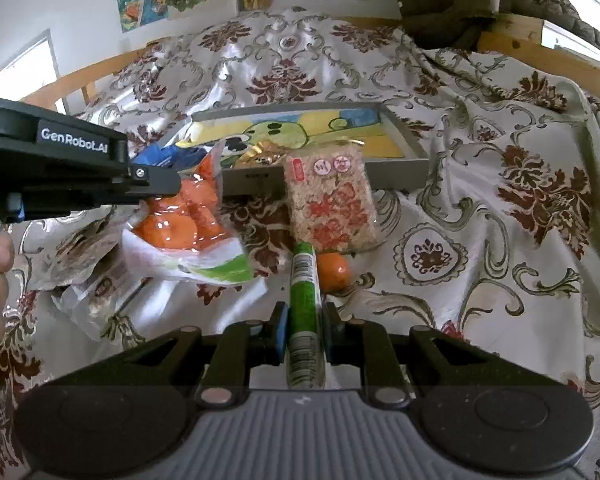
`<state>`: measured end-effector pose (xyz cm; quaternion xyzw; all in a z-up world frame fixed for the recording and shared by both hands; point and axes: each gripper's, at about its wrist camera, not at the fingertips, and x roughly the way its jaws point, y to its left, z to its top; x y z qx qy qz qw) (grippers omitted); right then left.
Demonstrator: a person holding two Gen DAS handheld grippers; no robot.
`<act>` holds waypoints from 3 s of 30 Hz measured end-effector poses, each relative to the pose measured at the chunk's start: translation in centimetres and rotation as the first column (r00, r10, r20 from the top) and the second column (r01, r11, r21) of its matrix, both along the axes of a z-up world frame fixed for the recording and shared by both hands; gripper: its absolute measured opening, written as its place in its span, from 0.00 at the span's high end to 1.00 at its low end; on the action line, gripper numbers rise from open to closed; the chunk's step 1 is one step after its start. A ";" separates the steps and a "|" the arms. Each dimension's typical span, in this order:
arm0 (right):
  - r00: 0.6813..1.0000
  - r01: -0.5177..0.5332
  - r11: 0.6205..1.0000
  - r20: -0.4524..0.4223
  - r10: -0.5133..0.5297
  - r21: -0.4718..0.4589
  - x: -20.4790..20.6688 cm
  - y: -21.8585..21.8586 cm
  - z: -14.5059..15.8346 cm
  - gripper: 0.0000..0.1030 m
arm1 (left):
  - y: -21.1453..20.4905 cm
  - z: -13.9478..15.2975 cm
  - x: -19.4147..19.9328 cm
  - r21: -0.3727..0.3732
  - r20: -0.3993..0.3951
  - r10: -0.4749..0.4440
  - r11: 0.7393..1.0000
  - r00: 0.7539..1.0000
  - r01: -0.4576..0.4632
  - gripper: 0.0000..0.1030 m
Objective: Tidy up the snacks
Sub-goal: 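Lift the orange bag with the left tool while the right tool lifts the green tube, then lower orange bag into tray with left tool while right tool drops green tube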
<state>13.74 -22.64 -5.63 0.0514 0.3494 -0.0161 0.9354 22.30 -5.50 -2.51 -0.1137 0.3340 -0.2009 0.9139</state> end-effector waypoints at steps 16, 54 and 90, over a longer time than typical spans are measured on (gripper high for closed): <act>0.999 0.007 1.000 0.035 -0.008 0.013 -0.2 -0.1 0.6 0.80 | 0.0 0.0 0.2 -0.008 0.004 0.000 1.000 1.000 0.000 0.84; 0.943 -0.135 0.982 0.289 0.168 -0.128 17.5 2.4 4.1 0.80 | 1.0 -0.2 14.0 -0.021 0.154 0.176 0.984 0.972 -0.175 1.00; 0.961 0.014 0.999 0.278 -0.003 -0.040 17.2 -2.7 5.0 0.06 | 2.6 1.6 11.7 -0.036 0.199 0.317 0.948 0.927 -0.317 0.01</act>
